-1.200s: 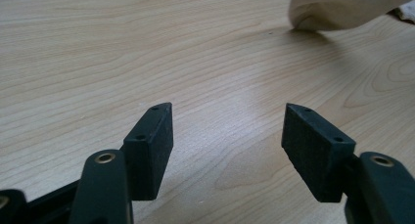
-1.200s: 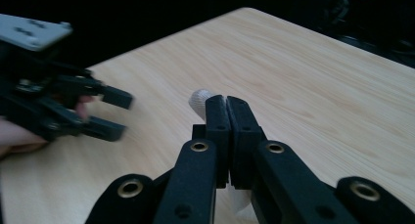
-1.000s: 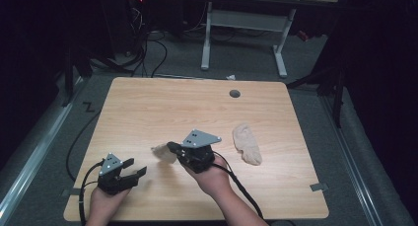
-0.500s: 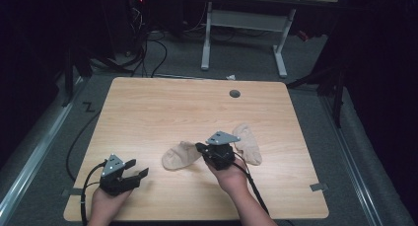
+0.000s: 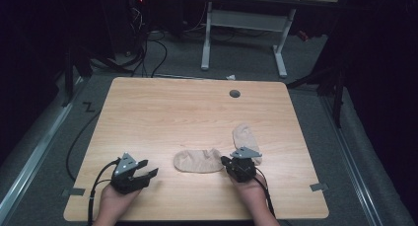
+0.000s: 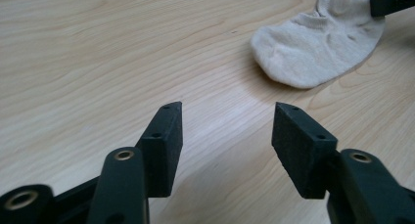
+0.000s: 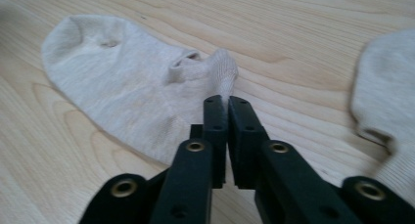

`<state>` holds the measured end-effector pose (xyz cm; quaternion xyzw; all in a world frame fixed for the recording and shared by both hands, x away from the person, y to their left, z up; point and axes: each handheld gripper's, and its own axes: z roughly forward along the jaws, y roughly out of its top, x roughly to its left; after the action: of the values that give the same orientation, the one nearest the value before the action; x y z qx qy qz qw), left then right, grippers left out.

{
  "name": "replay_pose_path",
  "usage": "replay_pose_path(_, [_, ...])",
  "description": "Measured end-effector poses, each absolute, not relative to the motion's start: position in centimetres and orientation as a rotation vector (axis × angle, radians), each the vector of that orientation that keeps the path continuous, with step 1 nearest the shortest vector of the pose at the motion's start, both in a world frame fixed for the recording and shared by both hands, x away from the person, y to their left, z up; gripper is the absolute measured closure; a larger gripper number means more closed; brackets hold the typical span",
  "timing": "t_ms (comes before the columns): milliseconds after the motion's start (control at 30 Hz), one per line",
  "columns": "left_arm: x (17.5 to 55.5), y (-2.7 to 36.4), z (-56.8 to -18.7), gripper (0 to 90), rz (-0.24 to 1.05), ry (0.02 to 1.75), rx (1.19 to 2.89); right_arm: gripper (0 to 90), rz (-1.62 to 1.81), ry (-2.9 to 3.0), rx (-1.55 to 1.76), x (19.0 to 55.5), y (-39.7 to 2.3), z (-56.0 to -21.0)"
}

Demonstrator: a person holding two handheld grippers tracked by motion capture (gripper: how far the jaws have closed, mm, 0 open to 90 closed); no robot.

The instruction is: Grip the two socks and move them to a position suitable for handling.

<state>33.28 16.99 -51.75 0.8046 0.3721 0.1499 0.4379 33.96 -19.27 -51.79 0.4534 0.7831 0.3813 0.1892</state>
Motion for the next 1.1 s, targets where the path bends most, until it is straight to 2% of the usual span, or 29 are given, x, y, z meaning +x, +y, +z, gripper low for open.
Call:
replay_pose_path(133, [34.5,14.7,-51.2,54.2,0.377,0.876,2.067,79.3,1.080,2.150,1.278,33.5,-19.9,-51.7])
replay_pose_path(300, [36.8,12.0,-51.1,56.9,0.298,0.882,2.062,80.6,1.063,2.165,1.254,33.5,-20.0,-51.9])
replay_pose_path(400, [37.5,10.4,-51.7,73.3,0.341,0.879,2.125,84.5,1.034,2.204,1.248,34.1,-19.6,-52.3])
replay_pose_path(500, [37.5,9.8,-52.3,78.7,0.367,0.871,2.176,89.2,0.998,2.238,1.258,34.5,-19.4,-52.7])
replay_pose_path(633, [36.4,10.1,-52.6,82.0,0.416,0.841,2.225,90.0,0.984,2.276,1.239,34.0,-19.2,-52.8])
replay_pose_path(867, [33.2,12.8,-52.7,80.0,0.431,0.822,2.220,90.0,1.043,2.320,1.192,31.4,-18.4,-53.0])
replay_pose_path(967, [32.1,14.5,-52.3,68.4,0.460,0.857,2.156,85.1,1.062,2.330,1.174,30.8,-18.2,-52.8])
replay_pose_path(1100, [31.3,18.9,-51.6,61.4,0.489,0.974,1.985,84.0,1.082,2.217,1.239,30.6,-20.3,-51.7])
